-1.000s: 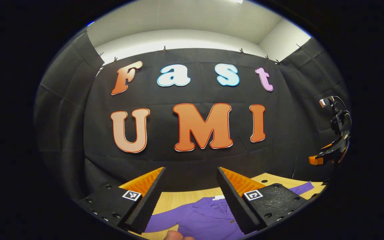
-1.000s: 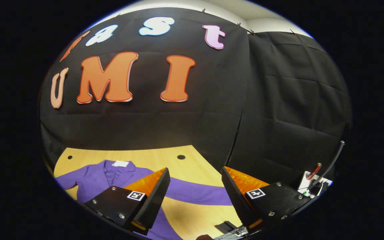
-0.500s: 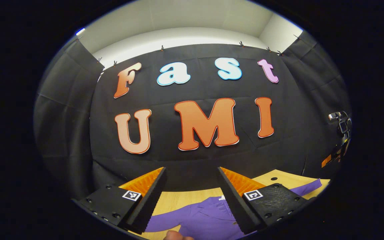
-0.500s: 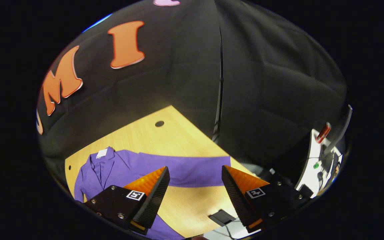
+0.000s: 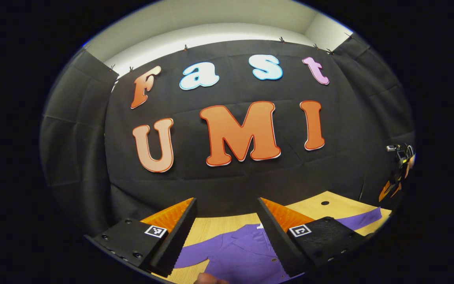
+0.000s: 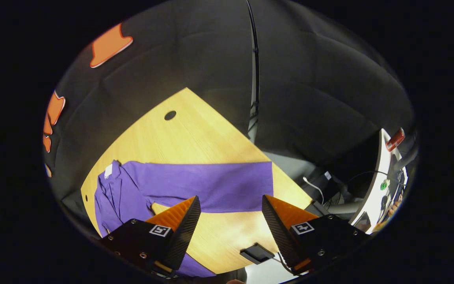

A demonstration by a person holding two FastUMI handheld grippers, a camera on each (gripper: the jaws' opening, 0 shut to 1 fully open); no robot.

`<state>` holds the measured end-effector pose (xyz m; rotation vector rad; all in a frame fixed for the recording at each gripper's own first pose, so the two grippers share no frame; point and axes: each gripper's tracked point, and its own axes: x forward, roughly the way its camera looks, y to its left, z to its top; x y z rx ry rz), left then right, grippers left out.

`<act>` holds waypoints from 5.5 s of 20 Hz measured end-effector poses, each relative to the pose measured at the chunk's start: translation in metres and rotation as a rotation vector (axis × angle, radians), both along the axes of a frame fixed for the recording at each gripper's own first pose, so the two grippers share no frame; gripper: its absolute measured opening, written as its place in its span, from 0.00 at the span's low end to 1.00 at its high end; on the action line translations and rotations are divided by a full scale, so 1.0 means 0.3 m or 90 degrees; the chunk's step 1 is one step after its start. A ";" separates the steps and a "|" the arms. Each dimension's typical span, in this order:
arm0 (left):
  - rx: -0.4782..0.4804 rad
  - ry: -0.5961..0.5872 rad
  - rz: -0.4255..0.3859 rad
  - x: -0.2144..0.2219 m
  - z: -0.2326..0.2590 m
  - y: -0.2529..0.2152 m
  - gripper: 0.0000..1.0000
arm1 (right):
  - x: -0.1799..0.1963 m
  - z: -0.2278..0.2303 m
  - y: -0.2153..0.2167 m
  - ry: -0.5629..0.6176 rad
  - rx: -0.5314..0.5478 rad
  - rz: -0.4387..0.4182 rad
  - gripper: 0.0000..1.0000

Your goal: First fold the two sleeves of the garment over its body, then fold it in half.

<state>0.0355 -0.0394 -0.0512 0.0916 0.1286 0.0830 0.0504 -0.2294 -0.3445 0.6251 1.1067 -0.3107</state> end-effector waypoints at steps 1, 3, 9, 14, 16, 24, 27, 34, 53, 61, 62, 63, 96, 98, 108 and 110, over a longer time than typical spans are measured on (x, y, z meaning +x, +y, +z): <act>-0.002 0.015 0.001 0.001 -0.023 -0.011 0.96 | 0.004 -0.034 -0.005 0.018 0.014 -0.001 0.95; 0.001 0.033 0.007 0.011 -0.049 -0.011 0.98 | 0.008 -0.092 -0.031 0.039 0.023 0.000 0.95; 0.019 0.066 0.023 0.031 -0.086 -0.042 0.96 | 0.013 -0.264 -0.088 0.107 0.041 0.004 0.95; 0.023 0.099 0.035 0.049 -0.117 -0.077 0.96 | 0.040 -0.376 -0.103 0.120 0.046 0.018 0.95; 0.013 0.110 0.042 0.049 -0.132 -0.093 0.96 | 0.019 -0.415 -0.117 0.148 0.035 0.022 0.95; 0.024 0.143 0.057 0.041 -0.168 -0.125 0.96 | 0.010 -0.456 -0.101 0.198 0.015 0.091 0.80; 0.030 0.144 0.048 0.049 -0.175 -0.132 0.96 | 0.030 -0.453 -0.088 0.192 0.018 0.092 0.54; 0.054 0.144 0.022 0.074 -0.182 -0.069 0.97 | 0.081 -0.355 0.003 0.118 0.067 0.054 0.03; -0.001 0.074 -0.017 0.067 -0.169 0.294 0.97 | 0.218 0.392 0.485 -0.118 -0.010 0.128 0.02; -0.023 0.077 0.053 0.001 -0.199 0.528 0.96 | 0.322 0.599 0.824 -0.179 -0.013 0.247 0.02; -0.022 0.079 0.069 -0.015 -0.202 0.566 0.96 | 0.335 0.618 0.865 -0.185 -0.015 0.263 0.02; -0.020 0.081 0.085 -0.028 -0.206 0.604 0.96 | 0.347 0.634 0.908 -0.191 -0.013 0.277 0.03; -0.129 0.260 0.274 -0.218 -0.508 1.095 0.96 | 0.361 1.077 1.367 -0.509 0.007 0.375 0.95; -0.211 0.312 0.279 -0.214 -0.596 1.117 0.97 | 0.328 1.088 1.303 -0.520 -0.004 0.362 0.95; -0.346 0.584 0.295 -0.285 -0.979 1.266 0.96 | 0.168 1.024 1.138 -0.561 -0.140 0.302 1.00; -0.370 0.637 0.288 -0.296 -1.052 1.295 0.96 | 0.129 1.019 1.141 -0.560 -0.154 0.285 0.95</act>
